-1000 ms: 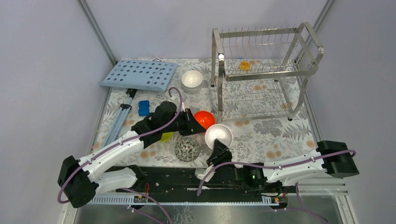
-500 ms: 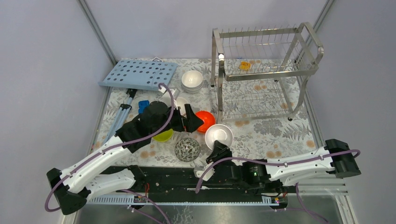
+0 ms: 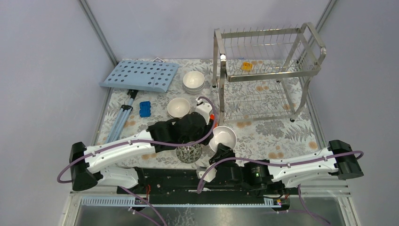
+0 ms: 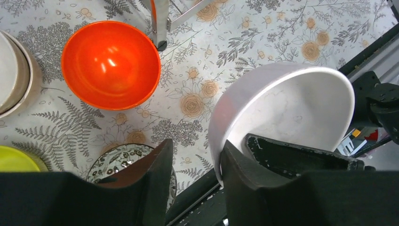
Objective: Unload the bowls from the dish rack
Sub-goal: Place the bowl at the center of the board.
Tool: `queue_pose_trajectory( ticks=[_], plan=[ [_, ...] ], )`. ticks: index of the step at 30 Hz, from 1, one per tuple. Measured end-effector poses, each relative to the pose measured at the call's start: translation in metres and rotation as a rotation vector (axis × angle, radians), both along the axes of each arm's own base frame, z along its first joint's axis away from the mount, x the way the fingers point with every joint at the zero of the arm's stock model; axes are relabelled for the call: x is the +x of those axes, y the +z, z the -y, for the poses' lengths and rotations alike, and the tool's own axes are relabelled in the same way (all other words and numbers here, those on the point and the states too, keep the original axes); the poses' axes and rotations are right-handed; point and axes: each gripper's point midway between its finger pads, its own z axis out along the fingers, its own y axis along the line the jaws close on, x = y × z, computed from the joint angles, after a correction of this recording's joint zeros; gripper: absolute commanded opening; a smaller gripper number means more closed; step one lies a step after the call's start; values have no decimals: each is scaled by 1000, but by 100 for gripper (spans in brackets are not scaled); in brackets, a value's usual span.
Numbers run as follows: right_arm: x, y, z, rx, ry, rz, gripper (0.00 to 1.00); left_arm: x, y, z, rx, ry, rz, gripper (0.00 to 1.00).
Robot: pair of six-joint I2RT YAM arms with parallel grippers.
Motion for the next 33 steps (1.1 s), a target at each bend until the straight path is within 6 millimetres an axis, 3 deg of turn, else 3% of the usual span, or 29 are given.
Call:
queue_pose_trajectory(
  ticks=[5,7,8,10,15,20,27,33],
  plan=[
    [-2,-2,-1,1,7,-16,0,-5,0,12,-5,-27,-10,0],
    [-2,-3,0,-1,5,-20,7,-5,0,16,-11,-35,-9,0],
    [-3,-4,0,-5,6,-22,17,-5,-1,17,-10,-36,-9,0],
    [-3,-5,1,-4,1,-28,47,-5,-1,19,-12,-36,-10,0],
    [-12,15,-9,96,-19,-82,98,3,1,15,-14,5,5,0],
    [-24,71,-31,373,-57,-221,100,20,9,1,-29,83,24,0],
    [-34,148,-30,768,-56,-409,100,47,33,-34,-80,216,63,0],
    [-32,204,-43,995,-94,-468,100,45,54,-57,-105,260,100,0]
  ],
)
